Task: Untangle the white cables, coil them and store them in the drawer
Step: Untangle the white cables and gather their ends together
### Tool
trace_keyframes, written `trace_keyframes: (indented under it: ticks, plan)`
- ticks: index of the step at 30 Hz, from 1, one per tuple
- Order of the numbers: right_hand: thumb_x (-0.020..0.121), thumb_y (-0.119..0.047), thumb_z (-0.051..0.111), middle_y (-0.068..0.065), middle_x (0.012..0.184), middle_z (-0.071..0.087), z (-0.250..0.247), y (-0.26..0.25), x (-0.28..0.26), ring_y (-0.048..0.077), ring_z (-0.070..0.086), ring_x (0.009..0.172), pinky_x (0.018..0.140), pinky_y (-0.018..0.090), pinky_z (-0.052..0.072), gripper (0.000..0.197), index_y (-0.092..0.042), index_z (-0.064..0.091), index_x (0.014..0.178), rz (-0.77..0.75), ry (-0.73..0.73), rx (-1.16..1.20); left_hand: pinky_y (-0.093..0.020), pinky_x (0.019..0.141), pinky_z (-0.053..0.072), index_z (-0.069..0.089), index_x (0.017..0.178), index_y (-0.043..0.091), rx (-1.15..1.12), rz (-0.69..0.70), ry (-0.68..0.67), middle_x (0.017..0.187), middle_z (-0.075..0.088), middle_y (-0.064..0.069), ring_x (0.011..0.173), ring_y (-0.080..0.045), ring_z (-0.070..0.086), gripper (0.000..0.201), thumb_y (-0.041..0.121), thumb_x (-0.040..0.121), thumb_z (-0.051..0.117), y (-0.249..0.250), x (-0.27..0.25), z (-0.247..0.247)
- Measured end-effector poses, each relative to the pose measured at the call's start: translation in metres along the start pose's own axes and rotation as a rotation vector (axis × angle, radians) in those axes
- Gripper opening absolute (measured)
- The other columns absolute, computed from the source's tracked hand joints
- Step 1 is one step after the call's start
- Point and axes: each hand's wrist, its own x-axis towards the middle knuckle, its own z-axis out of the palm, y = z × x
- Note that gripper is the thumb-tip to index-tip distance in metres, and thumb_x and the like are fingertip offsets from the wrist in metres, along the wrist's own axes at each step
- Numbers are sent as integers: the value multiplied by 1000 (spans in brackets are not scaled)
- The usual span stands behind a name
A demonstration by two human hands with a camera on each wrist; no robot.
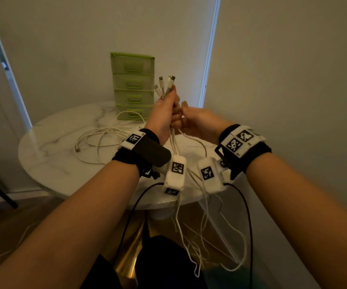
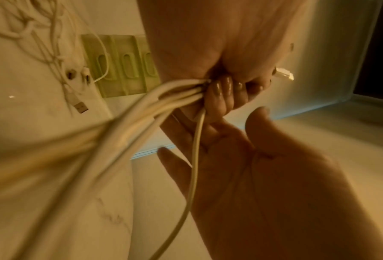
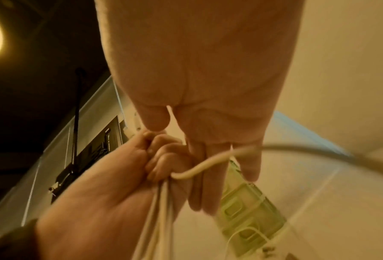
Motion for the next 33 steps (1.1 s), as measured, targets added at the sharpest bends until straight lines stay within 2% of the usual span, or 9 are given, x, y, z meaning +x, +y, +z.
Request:
trace_keyframes:
  ticks: [2,4,7,11,16,21,24,27,33]
  plan:
    - [96,-34,39,6,86,58,6,6,6,18,58,69,64,28,45,29,-10,47,109,50,-83,-43,-17,36,26,42,65,20,-38,-18,61,50,32,6,37,-5,32,37,37,98,42,-5,3,-10]
    - [90,-17,53,9,85,60,11,17,11,17,61,62,58,31,53,31,-11,41,118,111,-149,-100,-16,35,23,44,68,19,-83,-49,83,47,28,8,36,-4,25,36,36,99,41,-9,7,-23]
    - [88,9,44,12,69,49,22,33,17,9,55,46,46,22,48,25,-9,39,104,140,-302,-50,-12,29,16,40,68,19,-89,-126,94,41,22,11,31,-1,17,34,34,99,42,-15,12,-41]
    - [90,15,31,5,55,44,36,45,38,6,47,40,42,18,41,27,-10,41,92,199,-347,60,-11,29,15,37,67,22,-73,-195,104,41,21,12,32,0,16,36,41,96,45,-18,13,-67]
    - [94,-2,41,7,72,53,45,50,61,12,54,58,56,21,48,14,-2,53,103,212,-307,-31,-12,30,13,34,70,23,-180,-158,200,44,21,11,33,-1,15,42,55,95,28,-20,18,-94]
    - [93,-13,47,5,66,61,24,58,98,12,54,48,48,21,40,20,-5,63,103,176,185,-250,-13,29,13,33,67,23,-260,-135,347,43,23,11,32,-2,16,44,55,96,27,-18,25,-117]
    - [91,-20,50,4,67,61,13,62,123,17,54,52,47,22,39,23,-4,65,99,211,328,-426,-14,30,14,34,66,23,-234,-125,427,45,23,11,33,-3,16,45,60,92,29,-19,26,-124]
    - [91,-23,51,9,79,68,9,57,146,20,59,61,51,26,45,28,-1,64,102,271,254,-660,-16,34,14,39,66,27,-154,-92,472,47,22,11,36,-3,17,40,59,91,39,-20,25,-126]
    - [89,-29,58,16,111,67,22,46,174,23,54,82,84,33,49,35,-3,65,111,227,-82,-1206,-13,30,13,23,59,25,-202,-131,479,41,20,11,32,-4,14,46,47,98,37,-23,29,-132]
